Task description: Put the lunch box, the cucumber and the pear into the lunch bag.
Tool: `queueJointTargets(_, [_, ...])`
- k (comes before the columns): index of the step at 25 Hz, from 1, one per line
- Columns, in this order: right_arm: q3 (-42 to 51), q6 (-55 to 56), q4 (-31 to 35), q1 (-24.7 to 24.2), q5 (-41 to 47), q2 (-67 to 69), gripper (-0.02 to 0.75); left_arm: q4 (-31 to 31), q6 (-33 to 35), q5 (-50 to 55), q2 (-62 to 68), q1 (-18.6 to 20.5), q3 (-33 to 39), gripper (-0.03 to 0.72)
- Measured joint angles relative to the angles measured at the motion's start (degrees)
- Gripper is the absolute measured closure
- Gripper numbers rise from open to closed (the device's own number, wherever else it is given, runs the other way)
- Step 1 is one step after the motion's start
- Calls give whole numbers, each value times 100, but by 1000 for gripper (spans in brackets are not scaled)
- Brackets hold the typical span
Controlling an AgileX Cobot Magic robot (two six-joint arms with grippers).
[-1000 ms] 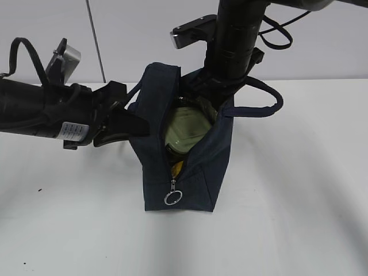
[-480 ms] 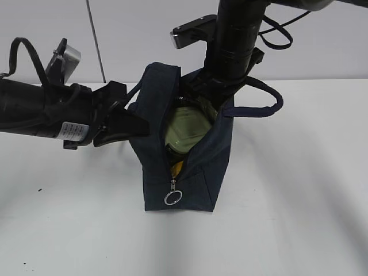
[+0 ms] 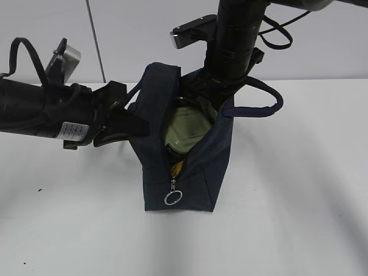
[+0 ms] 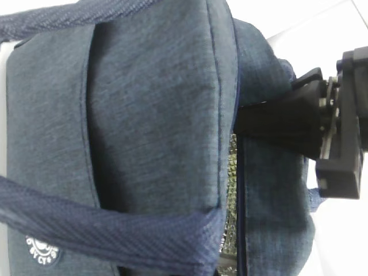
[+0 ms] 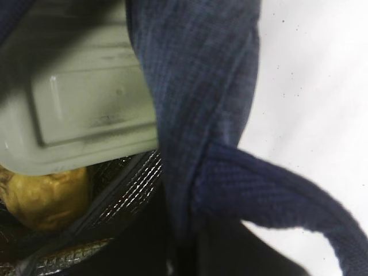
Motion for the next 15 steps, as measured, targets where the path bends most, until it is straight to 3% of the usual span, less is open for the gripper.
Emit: queueJointTargets(15, [0,0,0,0,0,0,731,0,0,0,0,0,0,707])
